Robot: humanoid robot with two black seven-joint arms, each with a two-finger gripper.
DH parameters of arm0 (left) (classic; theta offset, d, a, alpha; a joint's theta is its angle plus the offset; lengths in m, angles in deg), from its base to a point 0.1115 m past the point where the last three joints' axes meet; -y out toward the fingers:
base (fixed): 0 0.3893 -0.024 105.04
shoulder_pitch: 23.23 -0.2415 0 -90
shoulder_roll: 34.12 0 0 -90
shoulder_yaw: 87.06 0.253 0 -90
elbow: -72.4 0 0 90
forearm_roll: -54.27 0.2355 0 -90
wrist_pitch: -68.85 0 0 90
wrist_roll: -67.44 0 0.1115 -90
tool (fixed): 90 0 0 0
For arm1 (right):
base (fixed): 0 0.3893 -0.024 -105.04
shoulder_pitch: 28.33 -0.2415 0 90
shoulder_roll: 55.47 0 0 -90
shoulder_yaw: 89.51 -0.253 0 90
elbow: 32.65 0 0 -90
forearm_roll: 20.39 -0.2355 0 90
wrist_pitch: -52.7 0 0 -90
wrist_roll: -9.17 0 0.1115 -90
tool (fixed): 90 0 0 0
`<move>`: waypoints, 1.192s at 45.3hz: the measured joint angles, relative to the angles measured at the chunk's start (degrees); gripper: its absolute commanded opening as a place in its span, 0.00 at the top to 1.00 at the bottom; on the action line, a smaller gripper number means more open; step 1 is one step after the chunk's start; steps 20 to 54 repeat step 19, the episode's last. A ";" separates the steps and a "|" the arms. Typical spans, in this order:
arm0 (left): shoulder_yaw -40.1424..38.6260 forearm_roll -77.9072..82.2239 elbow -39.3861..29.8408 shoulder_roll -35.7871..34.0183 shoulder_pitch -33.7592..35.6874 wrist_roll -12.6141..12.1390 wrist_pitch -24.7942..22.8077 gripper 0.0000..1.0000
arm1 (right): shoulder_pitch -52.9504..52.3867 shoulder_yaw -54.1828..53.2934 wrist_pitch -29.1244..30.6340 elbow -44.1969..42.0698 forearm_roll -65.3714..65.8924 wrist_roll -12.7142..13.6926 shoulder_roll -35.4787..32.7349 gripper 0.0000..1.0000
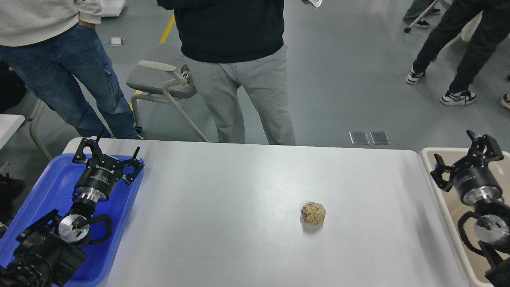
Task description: Tidy desktop
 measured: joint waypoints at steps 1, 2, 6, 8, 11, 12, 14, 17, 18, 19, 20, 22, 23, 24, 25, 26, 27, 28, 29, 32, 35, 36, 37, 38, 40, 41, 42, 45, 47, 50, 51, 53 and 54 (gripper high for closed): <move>0.00 0.00 0.00 0.00 0.00 0.00 0.00 0.00 | 0.38 -0.94 0.00 0.51 0.61 -0.31 0.84 0.00; 0.00 0.00 0.00 0.00 0.00 0.00 0.00 0.00 | 0.63 -1.54 0.01 0.85 0.97 -0.53 1.40 0.00; 0.00 0.00 0.00 0.00 0.00 0.00 0.00 0.00 | 1.72 -3.78 0.06 2.34 2.45 -2.01 3.84 0.00; 0.00 0.00 -0.01 0.00 0.00 0.00 0.00 0.00 | 2.19 -4.33 0.08 2.86 3.11 -2.89 4.82 0.00; 0.00 0.00 0.00 0.00 0.00 0.00 0.00 0.00 | 2.55 -4.32 0.08 3.30 3.75 -3.79 5.77 0.00; 0.00 0.00 0.00 0.00 0.00 0.00 0.00 0.00 | 2.64 -4.03 0.02 3.41 3.99 -4.10 6.12 0.00; 0.00 0.00 0.00 0.00 0.00 0.00 0.00 0.00 | 2.70 -3.35 -0.12 3.50 4.30 -4.51 6.56 0.00; 0.00 0.00 0.00 0.00 0.00 0.00 0.00 0.00 | 2.70 -2.38 -0.19 3.74 4.65 -5.04 7.09 0.00; 0.00 0.00 0.00 0.00 0.00 0.00 0.00 0.00 | 2.70 -2.08 -0.20 3.82 4.78 -5.22 7.24 0.00; 0.00 0.00 0.00 0.00 0.00 0.00 0.00 0.00 | 2.70 -1.90 -0.20 3.86 4.85 -5.33 7.34 0.00; 0.00 0.00 0.00 0.00 0.00 0.00 0.00 0.00 | 2.70 -1.90 -0.20 3.86 4.85 -5.33 7.34 0.00; 0.00 0.00 0.00 0.00 0.00 0.00 0.00 0.00 | 2.70 -1.90 -0.20 3.86 4.85 -5.33 7.34 0.00; 0.00 0.00 0.00 0.00 0.00 0.00 0.00 0.00 | 2.70 -1.90 -0.20 3.86 4.85 -5.33 7.34 0.00; 0.00 0.00 0.00 0.00 0.00 0.00 0.00 0.00 | 2.70 -1.90 -0.20 3.86 4.85 -5.33 7.34 0.00; 0.00 0.00 0.00 0.00 0.00 0.00 0.00 0.00 | 2.70 -1.90 -0.20 3.86 4.85 -5.33 7.34 0.00; 0.00 0.00 0.00 0.00 0.00 0.00 0.00 0.00 | 2.70 -1.90 -0.20 3.86 4.85 -5.33 7.34 0.00; 0.00 0.00 0.00 0.00 0.00 0.00 0.00 0.00 | 2.70 -1.90 -0.20 3.86 4.85 -5.33 7.34 0.00; 0.00 0.00 0.00 0.00 0.00 0.00 0.00 0.00 | 2.70 -1.90 -0.20 3.86 4.85 -5.33 7.34 0.00; 0.00 0.00 0.00 0.00 0.00 0.00 0.00 0.00 | 2.70 -1.90 -0.20 3.86 4.85 -5.33 7.34 0.00; 0.00 0.00 0.00 0.00 0.00 0.00 0.00 0.00 | 2.70 -1.90 -0.20 3.86 4.85 -5.33 7.34 0.00; 0.00 0.00 0.00 0.00 0.00 0.00 0.00 0.00 | 2.70 -1.90 -0.20 3.86 4.85 -5.33 7.34 0.00; 0.00 0.00 0.00 0.00 0.00 0.00 0.00 0.00 | 2.70 -1.90 -0.20 3.86 4.85 -5.33 7.34 0.00; 0.00 0.00 0.00 0.00 0.00 0.00 0.00 0.00 | 2.70 -1.90 -0.20 3.86 4.85 -5.33 7.34 0.00; 0.00 0.00 0.00 0.00 0.00 0.00 0.00 0.00 | 2.70 -1.90 -0.20 3.86 4.85 -5.33 7.34 0.00; 0.00 0.00 0.00 0.00 0.00 0.00 0.00 0.00 | 2.70 -1.90 -0.20 3.86 4.85 -5.33 7.34 0.00; 0.00 0.00 0.00 0.00 0.00 0.00 0.00 0.00 | 2.70 -1.90 -0.20 3.86 4.85 -5.33 7.34 0.00; 0.00 0.00 0.00 0.00 0.00 0.00 0.00 0.00 | 2.70 -1.90 -0.20 3.86 4.85 -5.33 7.34 0.00; 0.00 0.00 0.00 0.00 0.00 0.00 0.00 0.00 | 2.70 -1.90 -0.20 3.86 4.85 -5.33 7.34 0.00; 0.00 0.00 0.00 0.00 0.00 0.00 0.00 0.00 | 2.70 -1.90 -0.20 3.86 4.85 -5.33 7.34 0.00; 0.00 0.00 0.00 0.00 0.00 0.00 0.00 0.00 | 2.70 -1.90 -0.20 3.86 4.85 -5.33 7.34 0.00; 0.00 0.00 0.00 0.00 0.00 0.00 0.00 0.00 | 2.70 -1.90 -0.20 3.86 4.85 -5.33 7.34 0.00; 0.00 0.00 0.00 0.00 0.00 0.00 0.00 0.00 | 2.70 -1.90 -0.20 3.86 4.85 -5.33 7.34 0.00; 0.00 0.00 0.00 0.00 0.00 0.00 0.00 0.00 | 2.70 -1.90 -0.20 3.86 4.85 -5.33 7.34 0.00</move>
